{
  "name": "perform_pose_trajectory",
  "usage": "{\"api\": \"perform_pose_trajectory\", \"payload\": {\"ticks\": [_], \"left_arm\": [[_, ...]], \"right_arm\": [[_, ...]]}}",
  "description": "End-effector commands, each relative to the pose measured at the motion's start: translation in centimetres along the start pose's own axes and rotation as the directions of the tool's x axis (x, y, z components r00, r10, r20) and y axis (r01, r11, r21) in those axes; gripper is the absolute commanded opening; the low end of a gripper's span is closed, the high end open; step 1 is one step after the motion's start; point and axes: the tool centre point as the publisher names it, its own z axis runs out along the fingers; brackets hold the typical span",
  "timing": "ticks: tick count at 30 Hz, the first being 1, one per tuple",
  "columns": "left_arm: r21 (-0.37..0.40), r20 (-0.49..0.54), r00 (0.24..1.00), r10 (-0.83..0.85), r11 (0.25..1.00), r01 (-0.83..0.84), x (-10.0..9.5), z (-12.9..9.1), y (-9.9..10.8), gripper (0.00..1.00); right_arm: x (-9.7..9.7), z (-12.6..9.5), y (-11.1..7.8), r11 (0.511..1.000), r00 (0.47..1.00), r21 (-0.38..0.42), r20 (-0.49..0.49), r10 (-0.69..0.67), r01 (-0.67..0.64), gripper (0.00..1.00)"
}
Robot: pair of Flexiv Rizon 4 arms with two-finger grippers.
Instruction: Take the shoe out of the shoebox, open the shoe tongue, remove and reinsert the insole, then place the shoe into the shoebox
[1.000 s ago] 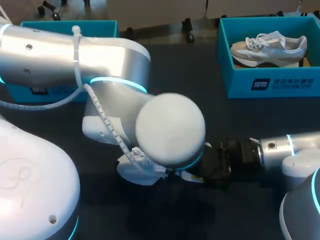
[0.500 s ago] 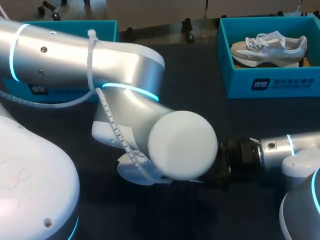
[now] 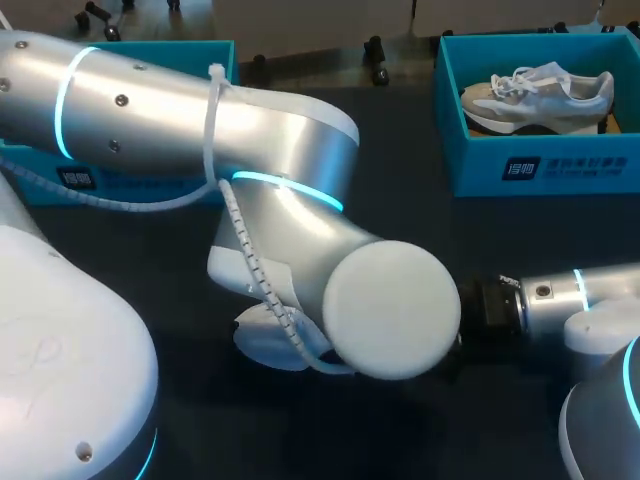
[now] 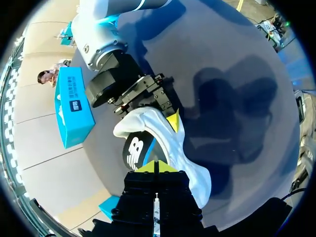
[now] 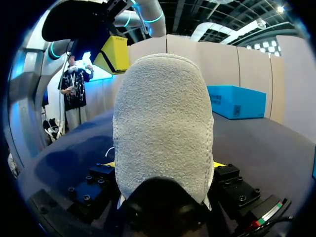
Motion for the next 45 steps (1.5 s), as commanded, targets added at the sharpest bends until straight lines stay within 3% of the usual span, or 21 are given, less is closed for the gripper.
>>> {"api": "perform_pose_trajectory", "payload": {"ticks": [1, 3, 6, 12, 20, 32, 45], "left_arm": [[-0.008, 0.004, 1.000, 0.002, 1.000, -0.002, 0.0, -0.8, -0.2, 0.00], [-0.006, 0.014, 1.000, 0.010, 1.000, -0.010, 0.1, -1.1, -0.2, 0.00], [-0.008, 0.018, 1.000, 0.020, 1.000, -0.020, 0.1, -1.4, -0.2, 0.17], [-0.018, 0.029, 0.999, 0.040, 0.999, -0.040, 0.2, -1.7, -0.5, 0.33], [-0.047, 0.031, 0.998, 0.060, 0.997, -0.059, -0.5, -0.6, -0.6, 0.33], [-0.099, 0.087, 0.988, 0.130, 0.988, -0.121, -0.5, -0.2, -0.5, 0.45], [-0.146, 0.095, 0.983, 0.158, 0.979, -0.143, -1.2, 0.9, -0.1, 0.44]], "right_arm": [[0.1, 0.1, 0.2, 1.000, 1.000, 0.007, 0.000, 0.001, -0.001, 0.00], [0.1, 0.1, 0.2, 1.000, 1.000, 0.007, 0.000, 0.001, -0.001, 0.00], [0.1, 0.1, 0.2, 1.000, 1.000, 0.007, 0.000, 0.001, -0.001, 0.00], [0.1, 0.1, 0.2, 1.000, 1.000, 0.007, 0.000, 0.001, -0.001, 0.00], [0.1, 0.1, 0.2, 1.000, 1.000, 0.007, 0.000, 0.001, -0.001, 0.00], [0.1, 0.1, 0.2, 1.000, 1.000, 0.007, 0.000, 0.001, -0.001, 0.00], [0.1, 0.1, 0.2, 1.000, 1.000, 0.007, 0.000, 0.001, -0.001, 0.00]]}}
